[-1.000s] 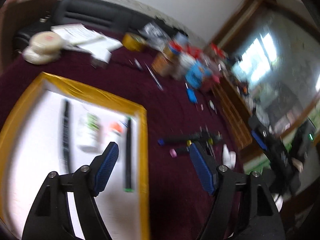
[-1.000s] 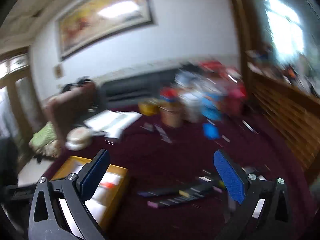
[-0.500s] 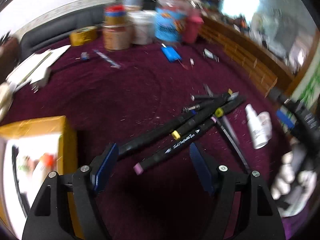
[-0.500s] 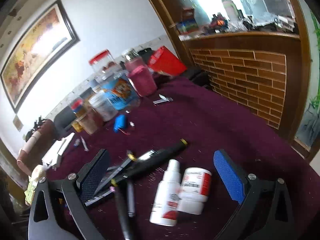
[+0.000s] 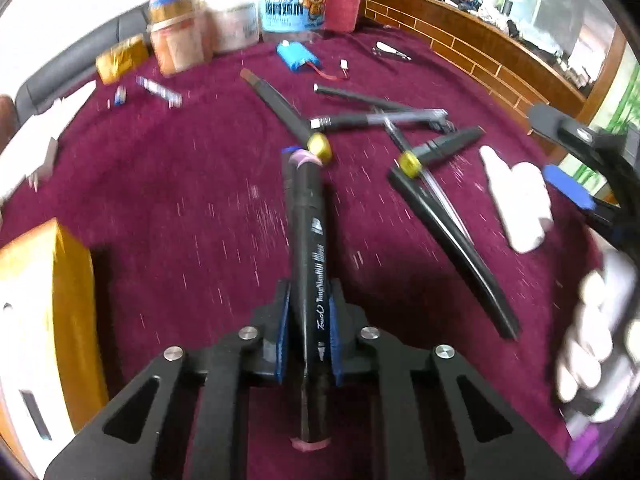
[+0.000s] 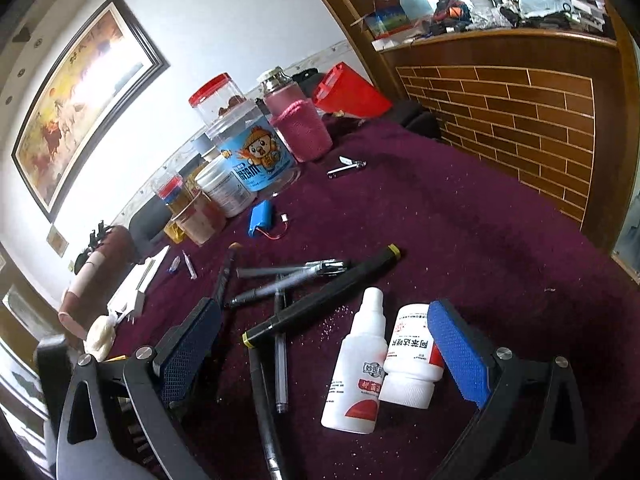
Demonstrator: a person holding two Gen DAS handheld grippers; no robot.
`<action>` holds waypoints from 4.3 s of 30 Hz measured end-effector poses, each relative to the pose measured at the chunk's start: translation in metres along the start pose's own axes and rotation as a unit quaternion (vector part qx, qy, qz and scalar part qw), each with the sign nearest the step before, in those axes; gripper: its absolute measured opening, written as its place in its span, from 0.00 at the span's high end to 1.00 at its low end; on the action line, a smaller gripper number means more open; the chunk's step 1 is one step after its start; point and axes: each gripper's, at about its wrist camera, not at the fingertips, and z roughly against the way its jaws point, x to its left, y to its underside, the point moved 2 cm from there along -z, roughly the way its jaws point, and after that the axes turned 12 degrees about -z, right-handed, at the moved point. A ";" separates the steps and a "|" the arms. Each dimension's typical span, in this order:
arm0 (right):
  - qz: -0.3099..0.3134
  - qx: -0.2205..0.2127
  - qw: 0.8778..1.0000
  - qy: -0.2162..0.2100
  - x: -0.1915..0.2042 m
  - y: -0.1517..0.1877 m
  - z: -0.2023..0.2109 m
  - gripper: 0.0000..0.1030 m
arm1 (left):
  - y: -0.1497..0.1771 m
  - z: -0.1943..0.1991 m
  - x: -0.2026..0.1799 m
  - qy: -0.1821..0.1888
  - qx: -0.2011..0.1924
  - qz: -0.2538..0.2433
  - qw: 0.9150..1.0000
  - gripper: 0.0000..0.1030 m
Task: Organize rigid objects
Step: 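Grasp a pink-ended black marker with the left gripper, then grasp yellow-ended marker with right gripper while left gripper carries its marker toward box, then release marker in box with left gripper while right gripper carries its marker there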
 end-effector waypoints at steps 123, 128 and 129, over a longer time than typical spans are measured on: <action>0.205 0.422 0.879 -0.087 0.334 0.301 -0.115 0.87 | 0.283 0.212 0.223 0.024 -0.258 0.422 0.869 0.50; 0.173 0.435 0.878 -0.097 0.335 0.305 -0.119 0.87 | 0.302 0.217 0.221 0.011 -0.268 0.437 0.859 0.49; 0.172 0.435 0.879 -0.097 0.338 0.308 -0.121 0.87 | 0.304 0.216 0.220 0.014 -0.266 0.438 0.859 0.49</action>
